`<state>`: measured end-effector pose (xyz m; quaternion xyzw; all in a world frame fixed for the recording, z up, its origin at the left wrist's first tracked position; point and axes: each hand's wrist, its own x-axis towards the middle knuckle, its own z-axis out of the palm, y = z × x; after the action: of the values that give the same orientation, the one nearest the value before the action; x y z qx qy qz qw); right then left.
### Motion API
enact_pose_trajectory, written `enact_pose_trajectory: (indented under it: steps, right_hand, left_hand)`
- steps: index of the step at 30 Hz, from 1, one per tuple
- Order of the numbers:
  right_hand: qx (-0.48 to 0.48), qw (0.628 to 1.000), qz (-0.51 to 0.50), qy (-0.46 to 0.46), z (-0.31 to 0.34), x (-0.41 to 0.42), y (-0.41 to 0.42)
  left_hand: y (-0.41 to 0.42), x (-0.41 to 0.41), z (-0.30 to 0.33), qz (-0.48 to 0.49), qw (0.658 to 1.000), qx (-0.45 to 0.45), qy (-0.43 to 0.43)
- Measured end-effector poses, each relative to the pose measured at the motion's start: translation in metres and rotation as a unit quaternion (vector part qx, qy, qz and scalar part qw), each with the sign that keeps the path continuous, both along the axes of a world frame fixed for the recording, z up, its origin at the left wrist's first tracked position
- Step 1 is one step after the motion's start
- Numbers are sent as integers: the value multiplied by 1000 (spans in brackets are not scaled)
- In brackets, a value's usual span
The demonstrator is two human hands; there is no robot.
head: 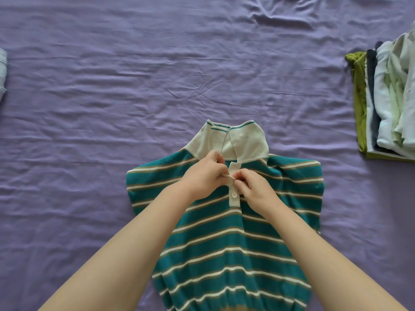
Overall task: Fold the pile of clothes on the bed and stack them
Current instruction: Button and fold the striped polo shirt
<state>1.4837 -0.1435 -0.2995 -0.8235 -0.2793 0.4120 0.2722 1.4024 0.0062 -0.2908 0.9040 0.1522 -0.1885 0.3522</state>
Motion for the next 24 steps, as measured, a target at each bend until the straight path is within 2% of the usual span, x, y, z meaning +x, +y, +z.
enact_pose_trajectory:
  steps: [5, 11, 13, 15, 18, 22, 24]
  right_hand:
    - [3, 1000, -13, 24, 0, 5, 0]
    - [8, 996, -87, 33, 1, 4, 5]
    - [-22, 997, -80, -8, 4, 3, 7]
    - [-43, 994, -42, -93, 8, 4, 9]
    - [8, 981, -54, -188, 19, 17, 15]
    - [23, 971, -66, -227, 26, 55, 32]
    - [16, 975, -37, -219, 25, 72, 41]
  left_hand:
    - [-5, -2, -4, 35, 999, -32, -6]
    - [-18, -4, -4, 89, 996, 24, -11]
    - [-21, -5, -5, 112, 992, 49, -18]
    - [-20, -7, -5, 118, 992, 43, -23]
    - [-10, -4, 5, 188, 981, 6, -51]
    - [17, 23, 14, 282, 951, 93, -81]
    - [30, 41, 13, 320, 944, 68, -43]
